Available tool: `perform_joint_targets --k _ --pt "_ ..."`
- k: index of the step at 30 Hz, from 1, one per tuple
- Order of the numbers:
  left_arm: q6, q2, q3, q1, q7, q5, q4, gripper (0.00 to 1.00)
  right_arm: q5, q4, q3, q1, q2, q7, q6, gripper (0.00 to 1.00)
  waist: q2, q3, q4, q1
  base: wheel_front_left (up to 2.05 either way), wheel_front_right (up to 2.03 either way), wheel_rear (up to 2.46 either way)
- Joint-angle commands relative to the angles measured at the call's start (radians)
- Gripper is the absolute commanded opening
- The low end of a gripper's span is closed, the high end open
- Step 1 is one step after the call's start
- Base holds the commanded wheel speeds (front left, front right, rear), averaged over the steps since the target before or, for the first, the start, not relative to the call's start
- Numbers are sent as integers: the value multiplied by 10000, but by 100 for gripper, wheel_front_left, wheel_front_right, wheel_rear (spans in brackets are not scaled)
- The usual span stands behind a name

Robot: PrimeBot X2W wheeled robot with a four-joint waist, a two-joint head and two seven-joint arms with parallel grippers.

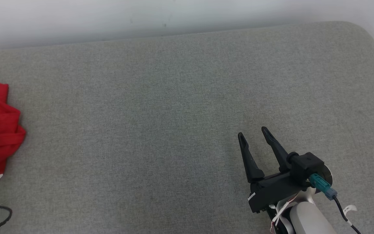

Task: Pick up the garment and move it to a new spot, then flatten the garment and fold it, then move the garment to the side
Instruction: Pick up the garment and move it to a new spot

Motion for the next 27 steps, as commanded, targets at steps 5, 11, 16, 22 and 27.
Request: perform_joint_targets --k 5,11,16,22,27 --pt "132 -14 -23 -13 -124 -50 564 100 -101 -53 -16 -45 -7 45 33 100 -1 -3 87 -2 0 0 0" --pt "103 4 -68 -25 -1387 79 583 0 -163 -47 -88 57 -7 103 33 100 -1 -150 206 -2 0 0 0" --pt "-102 47 -157 -557 -2609 205 100 0 -206 24 -296 264 -9 145 33 100 -1 -508 539 -2 0 0 0" --pt "-501 31 -418 -1348 -3501 272 -874 0 -48 95 -355 468 -10 105 33 100 -1 -1104 806 -2 0 0 0" --pt "-937 -235 -816 -2063 -3430 275 -2184 0 119 232 -457 644 -9 57 34 100 -1 -1538 842 -2 0 0 0"
